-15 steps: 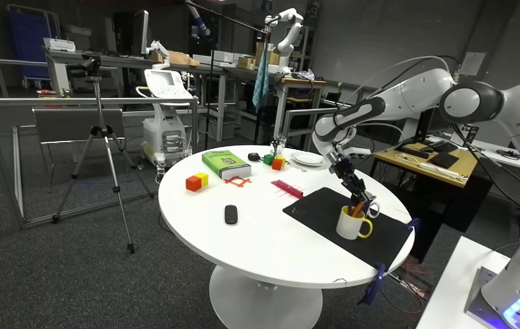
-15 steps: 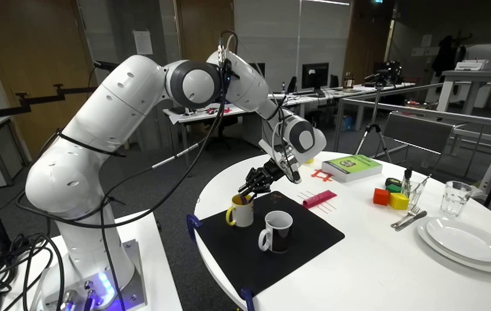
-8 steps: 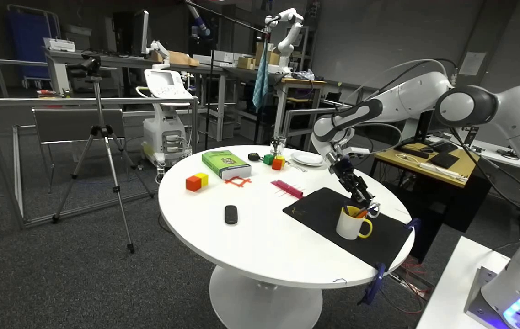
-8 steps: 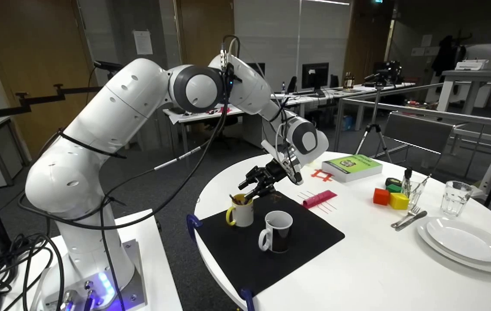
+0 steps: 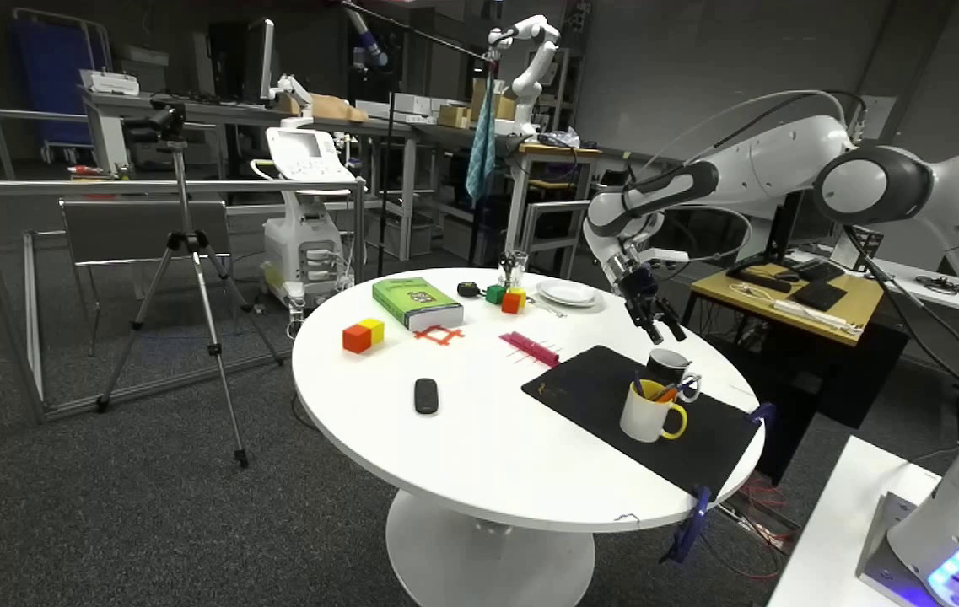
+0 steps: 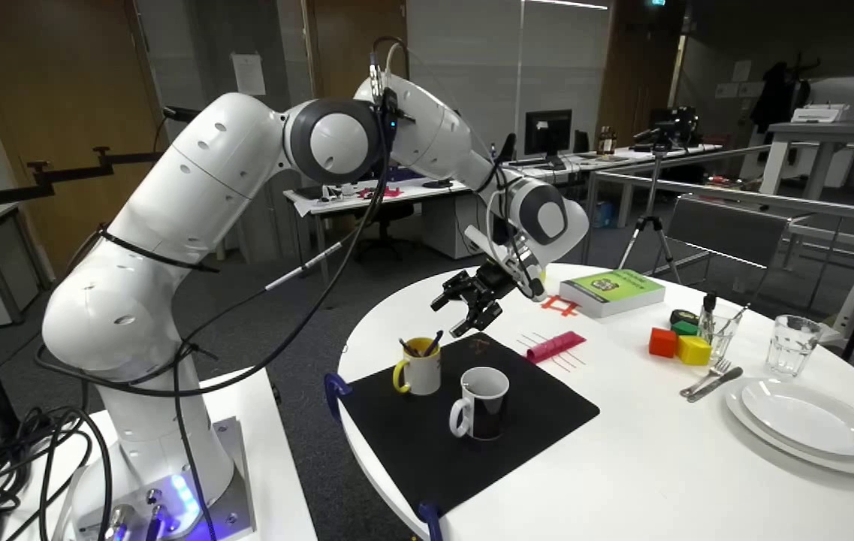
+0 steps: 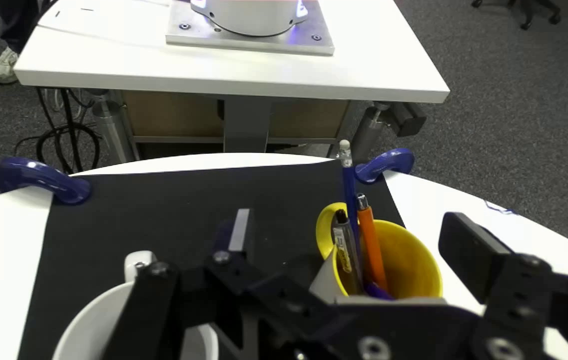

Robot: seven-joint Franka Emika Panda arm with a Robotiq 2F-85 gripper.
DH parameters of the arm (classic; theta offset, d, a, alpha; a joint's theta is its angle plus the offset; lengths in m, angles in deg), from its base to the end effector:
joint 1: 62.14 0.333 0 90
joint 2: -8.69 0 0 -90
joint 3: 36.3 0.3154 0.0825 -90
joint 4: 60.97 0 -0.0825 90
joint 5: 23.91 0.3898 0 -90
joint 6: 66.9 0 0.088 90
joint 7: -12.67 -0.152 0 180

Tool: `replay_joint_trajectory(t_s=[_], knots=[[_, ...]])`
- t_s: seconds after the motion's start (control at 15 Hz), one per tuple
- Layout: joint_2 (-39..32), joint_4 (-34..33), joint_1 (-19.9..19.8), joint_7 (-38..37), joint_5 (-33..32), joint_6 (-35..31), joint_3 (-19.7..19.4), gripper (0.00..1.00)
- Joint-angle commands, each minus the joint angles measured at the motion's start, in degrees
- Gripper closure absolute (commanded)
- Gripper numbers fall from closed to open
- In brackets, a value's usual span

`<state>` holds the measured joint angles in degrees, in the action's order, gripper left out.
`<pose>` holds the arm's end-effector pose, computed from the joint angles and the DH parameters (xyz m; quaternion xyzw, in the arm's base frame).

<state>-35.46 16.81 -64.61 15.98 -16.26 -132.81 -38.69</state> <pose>0.5772 -0.0225 0.2087 -0.8818 0.0181 0.4638 0.0842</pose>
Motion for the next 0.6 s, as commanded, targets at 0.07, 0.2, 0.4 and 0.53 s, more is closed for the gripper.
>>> replay_joint_trajectory(t_s=[0.07, 0.2, 0.4, 0.53], knots=[[6.82, 3.96, -1.48, -0.71, -3.24, -2.52, -1.55, 0.0], [8.15, 4.9, -2.68, -1.33, -2.98, -4.15, -2.41, 0.0], [8.64, 6.13, -4.66, -1.53, -2.06, -7.87, -3.53, 0.0], [8.8, 7.46, -5.62, -0.99, -2.24, -12.33, -3.88, 0.0]])
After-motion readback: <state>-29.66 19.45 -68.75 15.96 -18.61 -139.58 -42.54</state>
